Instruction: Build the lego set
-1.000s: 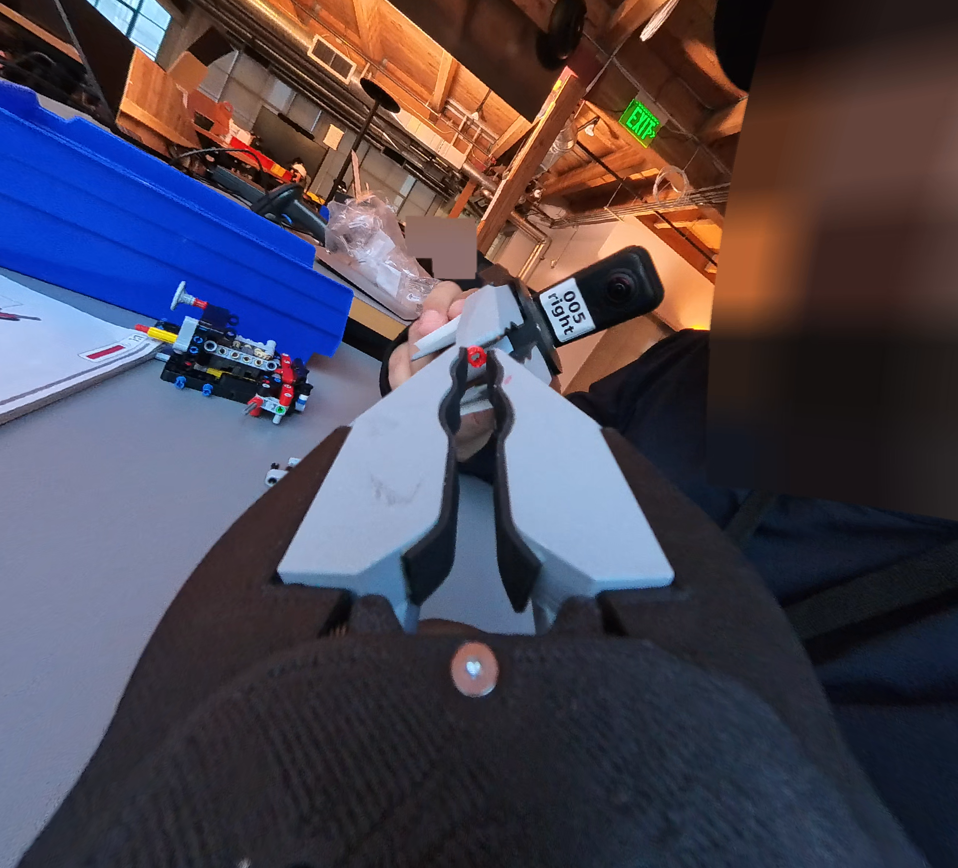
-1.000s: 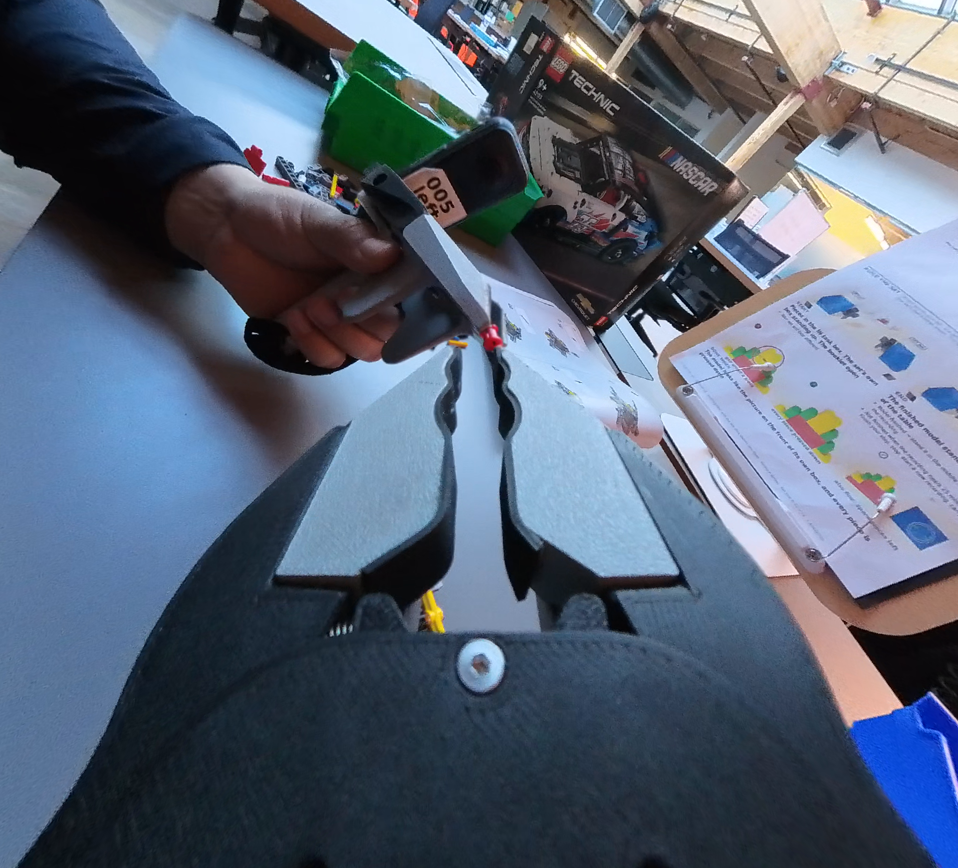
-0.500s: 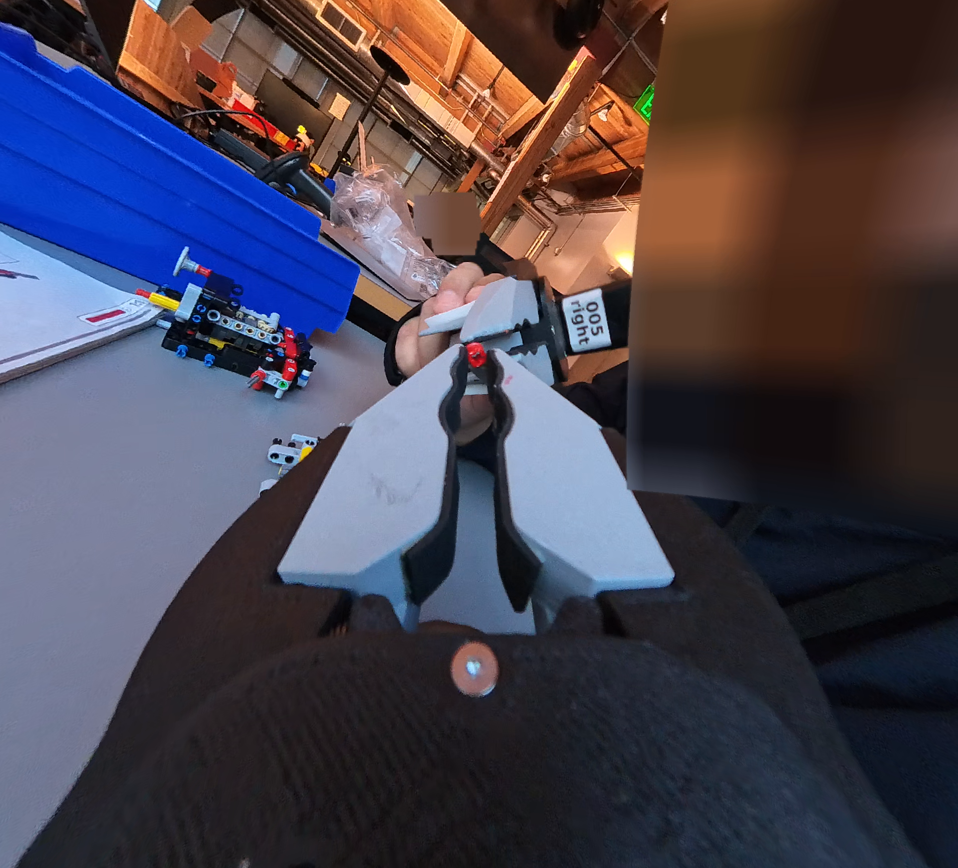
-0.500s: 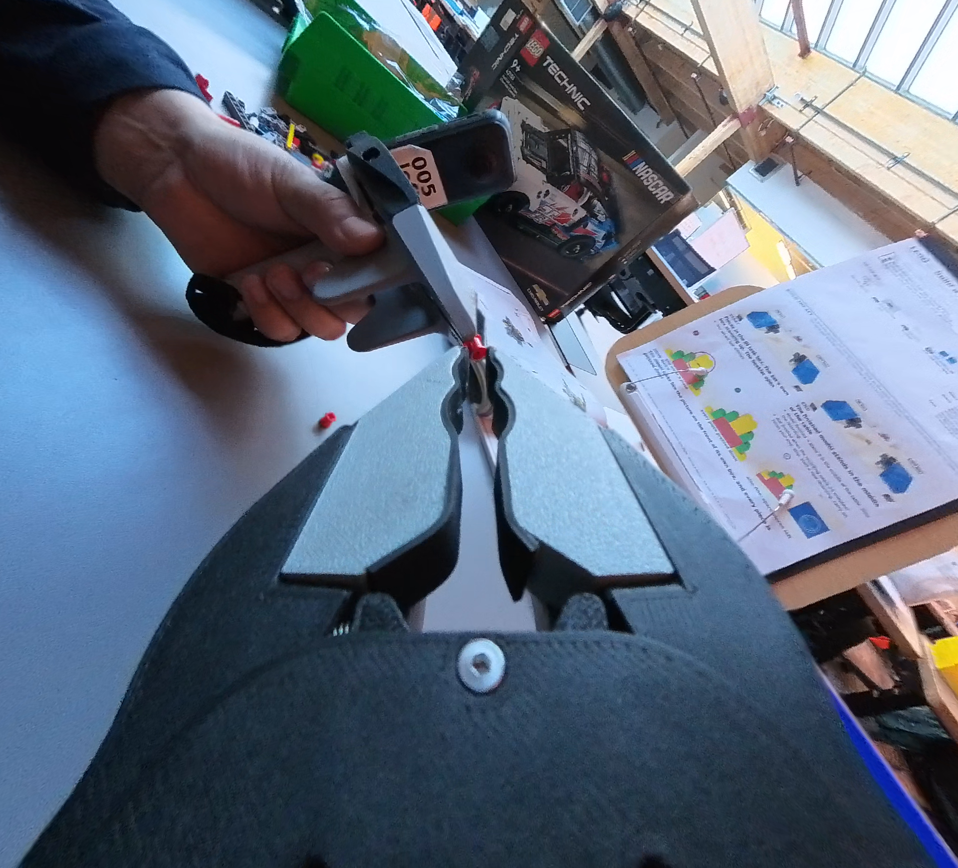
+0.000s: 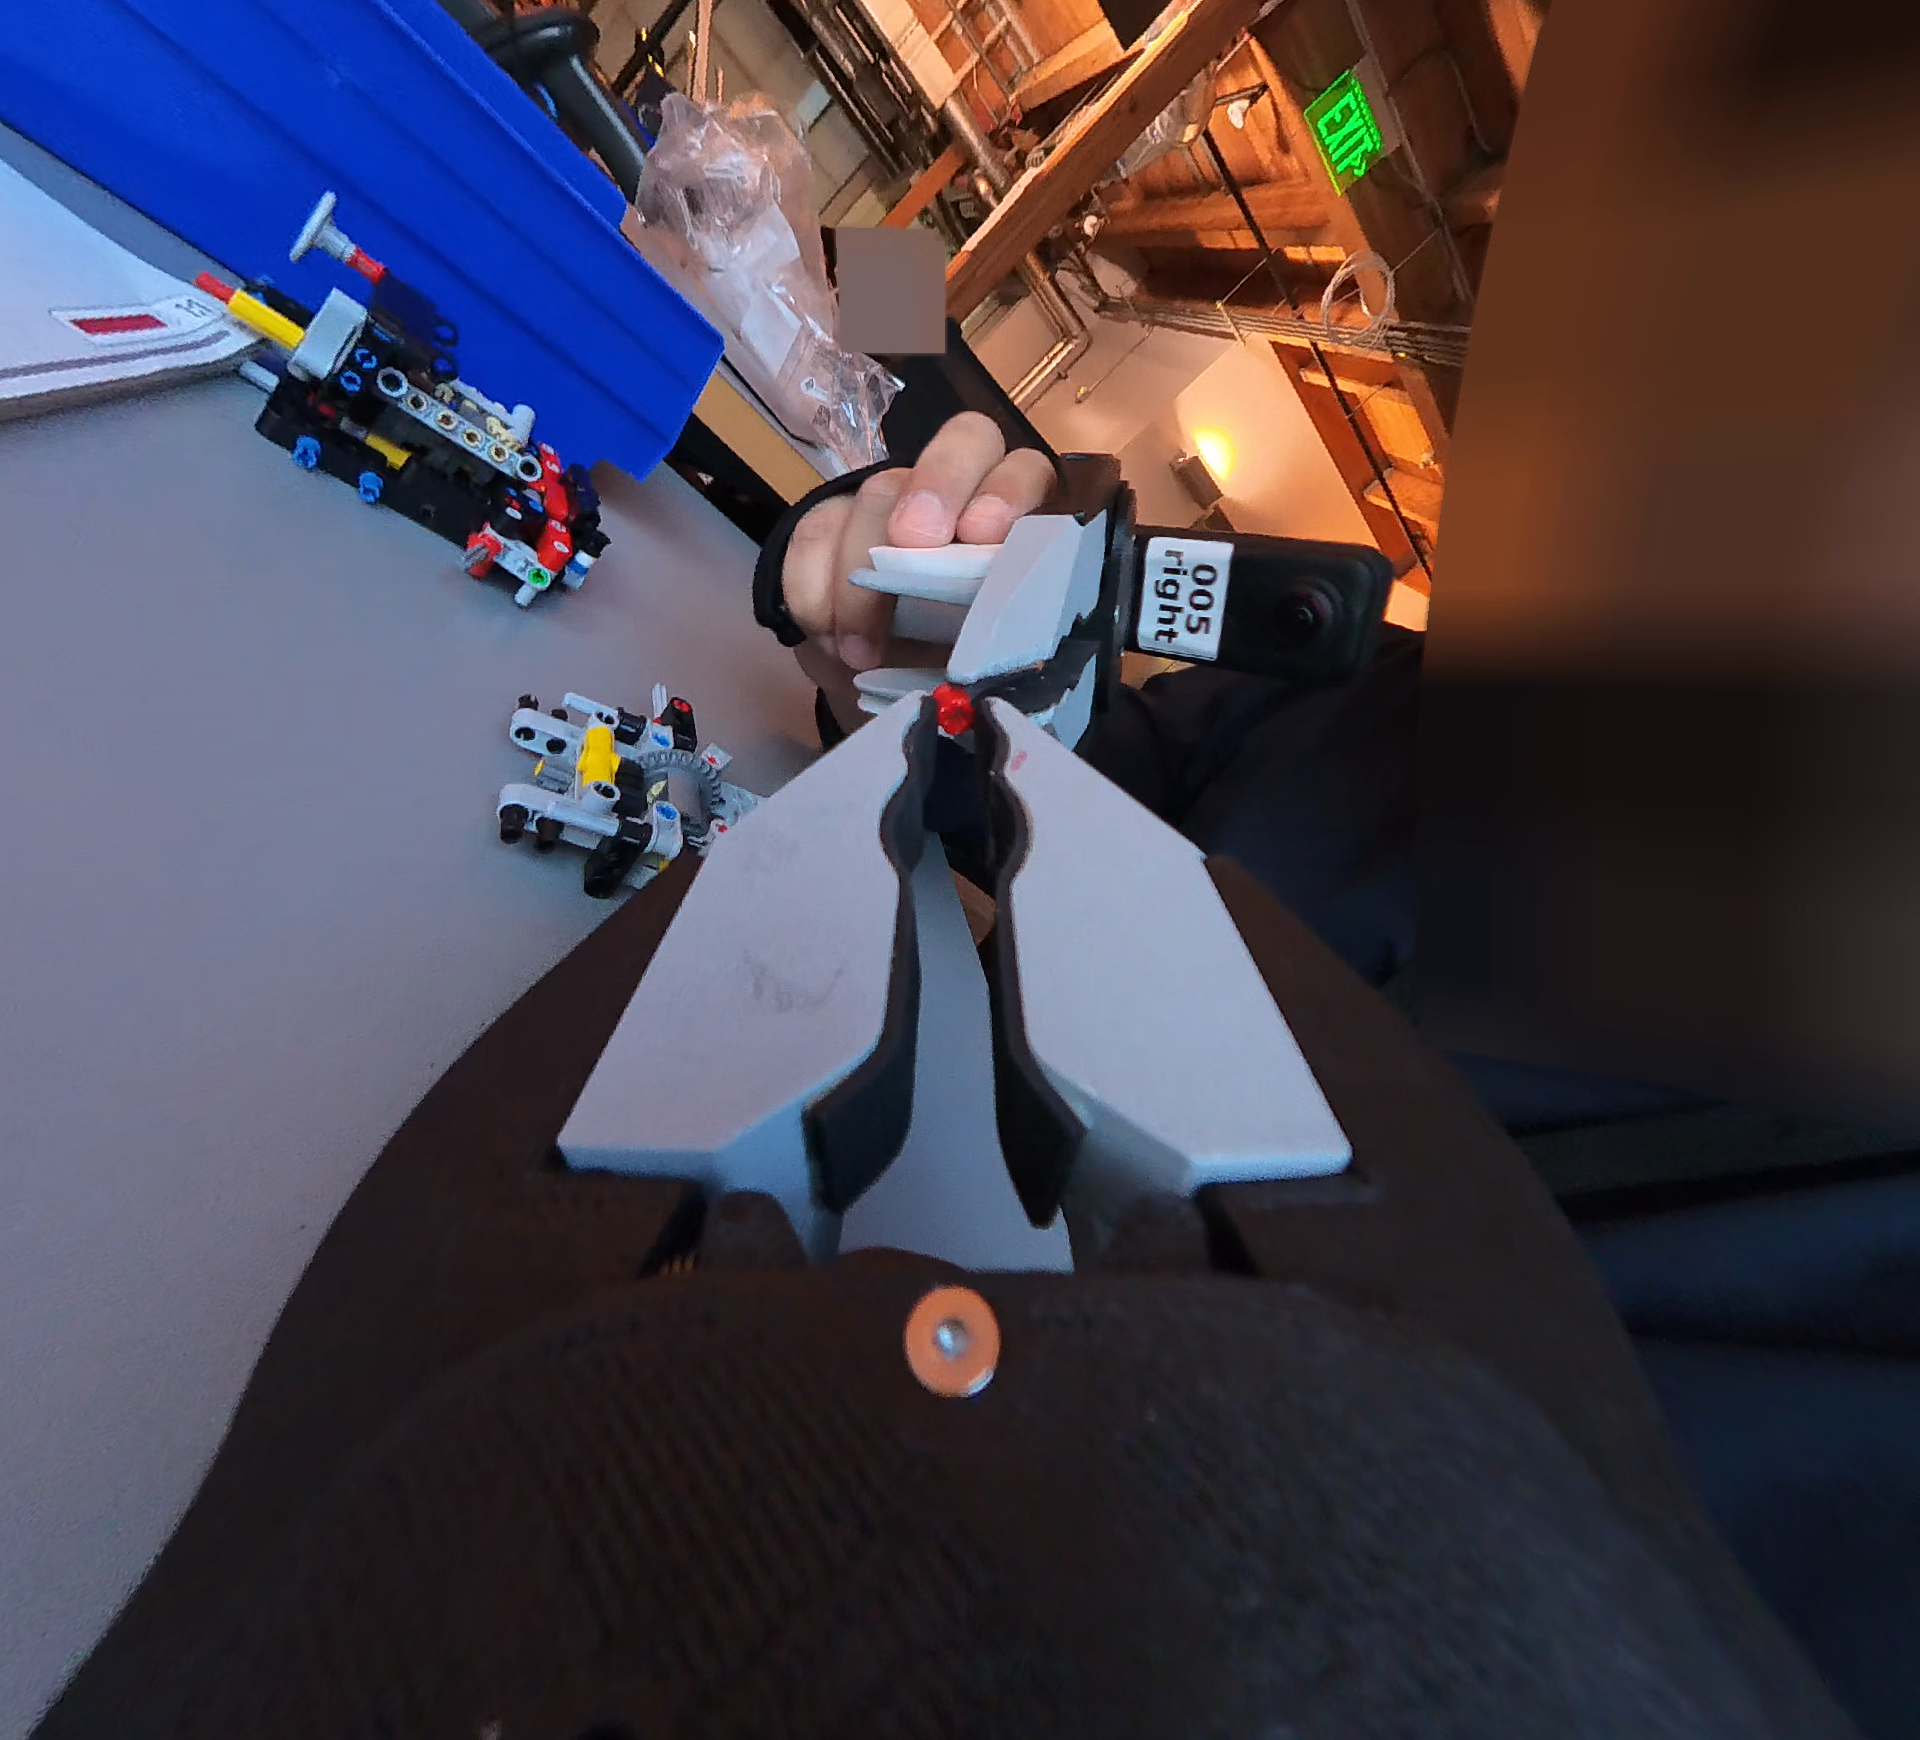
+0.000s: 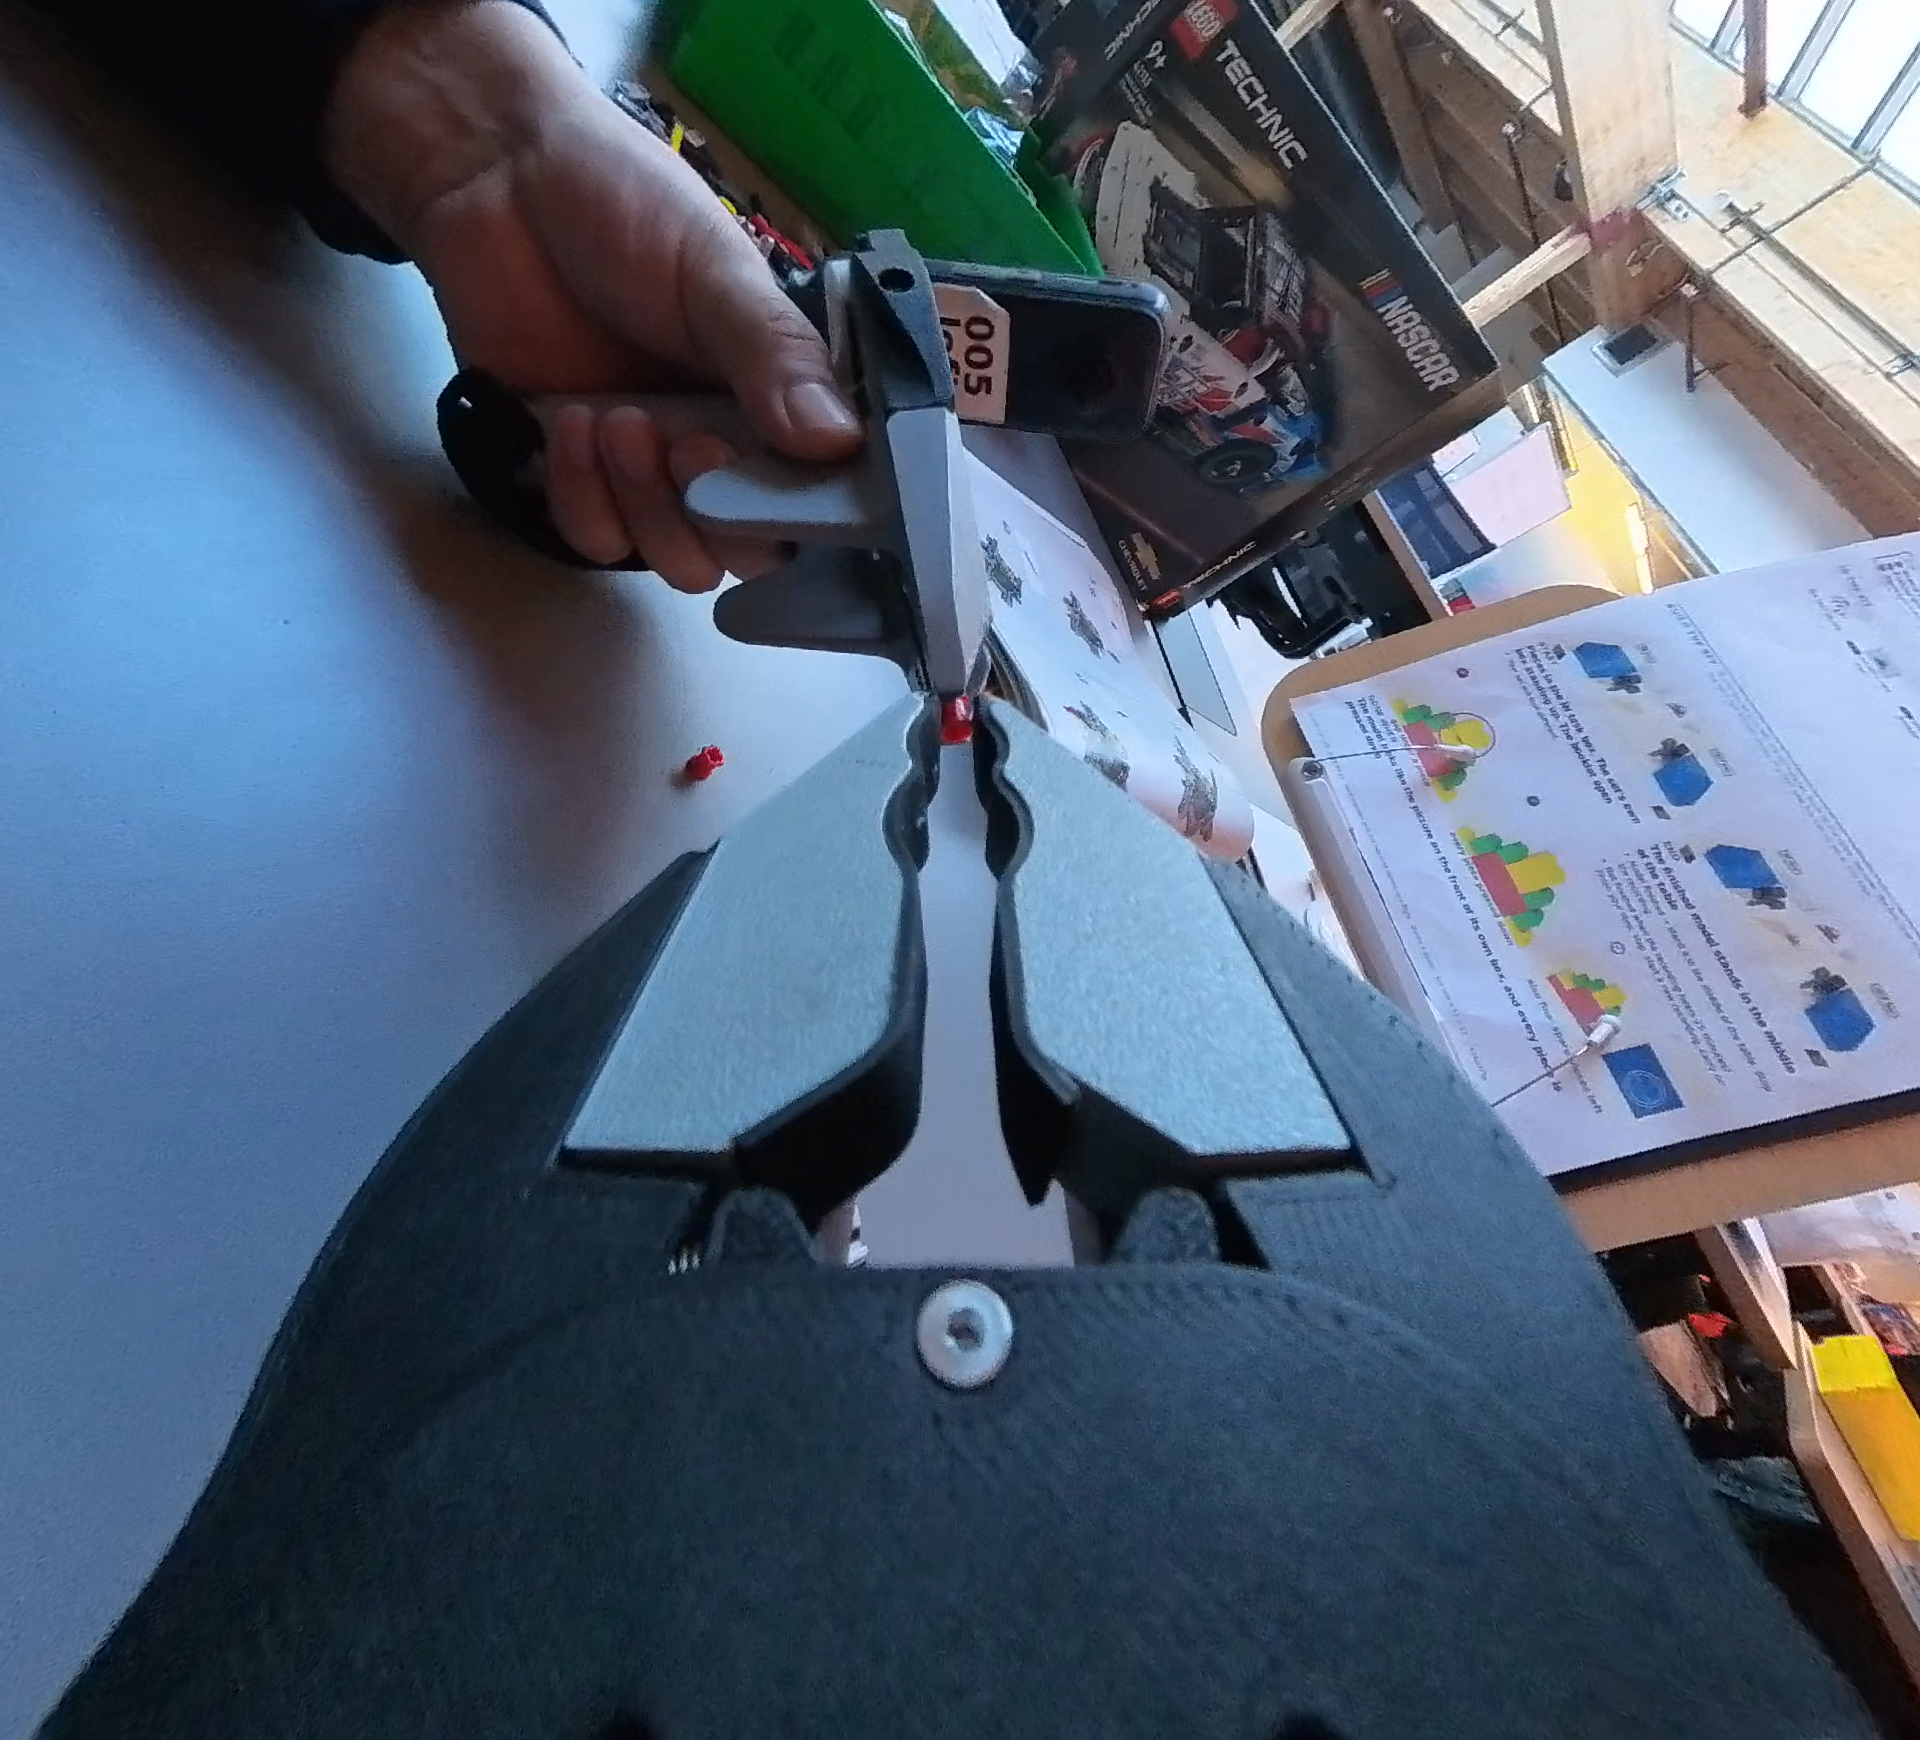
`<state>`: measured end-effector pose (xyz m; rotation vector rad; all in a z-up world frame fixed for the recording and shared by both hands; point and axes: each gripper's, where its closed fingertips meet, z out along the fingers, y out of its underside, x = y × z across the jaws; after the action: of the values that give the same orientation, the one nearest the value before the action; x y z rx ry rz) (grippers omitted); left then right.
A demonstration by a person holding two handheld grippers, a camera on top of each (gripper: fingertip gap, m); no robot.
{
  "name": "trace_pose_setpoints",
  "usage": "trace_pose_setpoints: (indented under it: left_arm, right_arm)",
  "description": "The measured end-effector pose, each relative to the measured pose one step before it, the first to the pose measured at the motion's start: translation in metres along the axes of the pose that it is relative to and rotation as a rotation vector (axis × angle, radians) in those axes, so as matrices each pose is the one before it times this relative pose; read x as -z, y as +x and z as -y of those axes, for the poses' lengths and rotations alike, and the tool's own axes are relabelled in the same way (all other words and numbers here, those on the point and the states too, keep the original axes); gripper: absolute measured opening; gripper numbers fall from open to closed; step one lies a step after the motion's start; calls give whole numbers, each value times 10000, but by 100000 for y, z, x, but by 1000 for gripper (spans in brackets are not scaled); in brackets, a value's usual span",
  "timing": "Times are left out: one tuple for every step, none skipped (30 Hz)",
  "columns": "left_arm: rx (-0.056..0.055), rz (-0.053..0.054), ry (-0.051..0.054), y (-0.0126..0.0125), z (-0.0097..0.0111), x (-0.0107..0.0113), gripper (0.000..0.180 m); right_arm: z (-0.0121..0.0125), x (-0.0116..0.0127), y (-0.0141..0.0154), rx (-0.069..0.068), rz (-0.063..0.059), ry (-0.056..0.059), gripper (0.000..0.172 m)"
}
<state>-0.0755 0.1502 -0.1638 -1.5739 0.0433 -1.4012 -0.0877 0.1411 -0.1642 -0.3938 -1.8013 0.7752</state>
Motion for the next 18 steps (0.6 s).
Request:
trace_pose_setpoints:
  left_arm:
    - [6,5,-53,-3,-22,0,4]
    - [-56,-2,-96,59,-48,-17,4]
    - [-114,66,-96,-3,-19,-1,4]
    - [-165,137,-79,-80,10,16,4]
    - [-223,152,-97,-72,1,22,4]
    - [-306,172,-105,-54,29,82,4]
    - [-405,270,-99,-151,77,140,5]
    - [-539,308,-104,-135,109,195,4]
    - [-647,329,-194,-99,39,202,5]
    - [-753,371,-297,-98,-77,142,5]
    - [-853,480,-356,-163,-163,64,8]
    - [-904,551,-402,-188,-262,-38,13]
    - [-908,499,-430,-33,-347,-148,16]
    - [-830,417,-325,123,-242,-201,16]
    - [-732,332,-182,243,-93,-212,15]
    - [-612,239,-118,302,-56,-223,14]
    - [-429,254,-138,138,-116,-193,11]
    - [-287,206,-125,65,-114,-179,10]
  right_arm:
    - [-33,-5,-25,1,14,-47,3]
    - [20,16,-32,-21,29,4,3]
    - [26,26,-32,-76,47,31,3]
    - [-28,-13,-20,-153,66,4,3]
    - [-80,-36,-31,-236,110,3,3]
    - [-80,-29,-23,-348,155,53,2]
    - [-117,-3,17,-478,203,69,2]
    - [-174,19,73,-603,258,74,2]
    - [-149,67,70,-707,357,134,2]
    - [-203,64,-4,-802,496,127,2]
    - [-372,23,-54,-884,588,27,2]
    - [-382,50,4,-861,557,5,2]
    - [-204,107,137,-761,428,136,2]
    - [-100,120,84,-717,432,181,2]
    - [-31,112,-14,-711,480,161,2]
    - [91,115,-156,-674,545,205,2]
    - [221,143,-261,-570,555,246,2]
    - [305,144,-166,-420,387,290,2]
